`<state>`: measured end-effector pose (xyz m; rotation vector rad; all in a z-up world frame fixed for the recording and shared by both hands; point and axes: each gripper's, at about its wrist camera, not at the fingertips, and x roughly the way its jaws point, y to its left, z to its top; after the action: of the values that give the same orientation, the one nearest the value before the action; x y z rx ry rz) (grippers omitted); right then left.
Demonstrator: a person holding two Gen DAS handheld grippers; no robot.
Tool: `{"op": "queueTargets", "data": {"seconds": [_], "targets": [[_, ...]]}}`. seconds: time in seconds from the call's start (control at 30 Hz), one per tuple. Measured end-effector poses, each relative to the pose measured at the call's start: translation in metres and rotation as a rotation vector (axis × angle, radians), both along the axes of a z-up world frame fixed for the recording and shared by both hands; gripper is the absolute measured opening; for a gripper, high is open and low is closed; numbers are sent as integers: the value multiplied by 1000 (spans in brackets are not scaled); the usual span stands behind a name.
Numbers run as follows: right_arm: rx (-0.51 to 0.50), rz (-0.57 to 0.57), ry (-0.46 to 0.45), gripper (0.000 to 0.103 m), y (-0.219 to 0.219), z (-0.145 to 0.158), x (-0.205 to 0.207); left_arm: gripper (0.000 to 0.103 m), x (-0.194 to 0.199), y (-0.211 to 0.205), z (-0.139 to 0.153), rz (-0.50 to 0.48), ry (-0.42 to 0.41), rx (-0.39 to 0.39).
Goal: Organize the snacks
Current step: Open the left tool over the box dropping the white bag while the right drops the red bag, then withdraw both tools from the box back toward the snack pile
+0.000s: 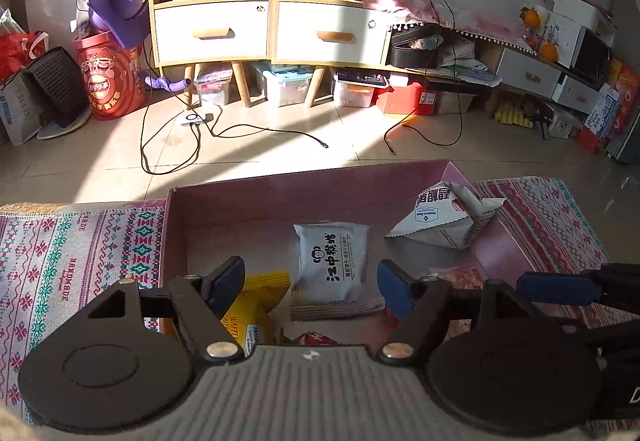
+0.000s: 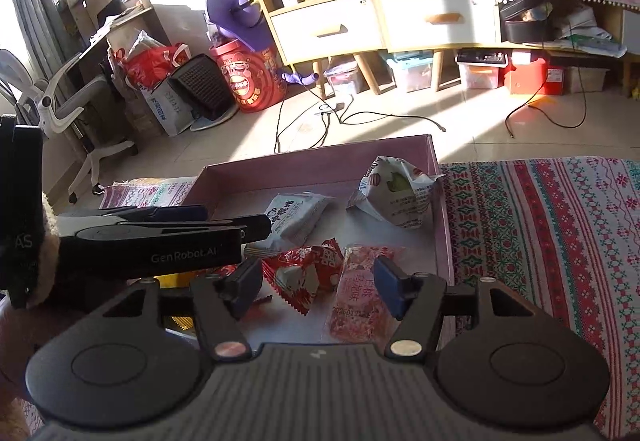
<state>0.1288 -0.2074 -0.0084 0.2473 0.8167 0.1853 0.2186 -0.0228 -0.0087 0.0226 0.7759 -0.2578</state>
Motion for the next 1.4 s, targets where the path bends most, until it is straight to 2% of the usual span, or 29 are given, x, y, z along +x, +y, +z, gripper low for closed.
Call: {"op": "queueTargets", "data": {"seconds": [0.57, 0.9, 1.17, 1.4], "targets": [[-69, 14, -11, 78, 12, 24, -38, 89, -61, 24, 19, -11, 19, -3], [-93, 19, -13, 93, 17, 31, -66, 101, -95, 44, 26, 2, 41, -7], [-108, -23, -1, 100, 16, 21, -85, 103, -122, 53, 20, 16, 78, 22], [-144, -12, 56, 101, 21, 2, -100, 103, -148, 66, -3, 35, 181, 22]]}}
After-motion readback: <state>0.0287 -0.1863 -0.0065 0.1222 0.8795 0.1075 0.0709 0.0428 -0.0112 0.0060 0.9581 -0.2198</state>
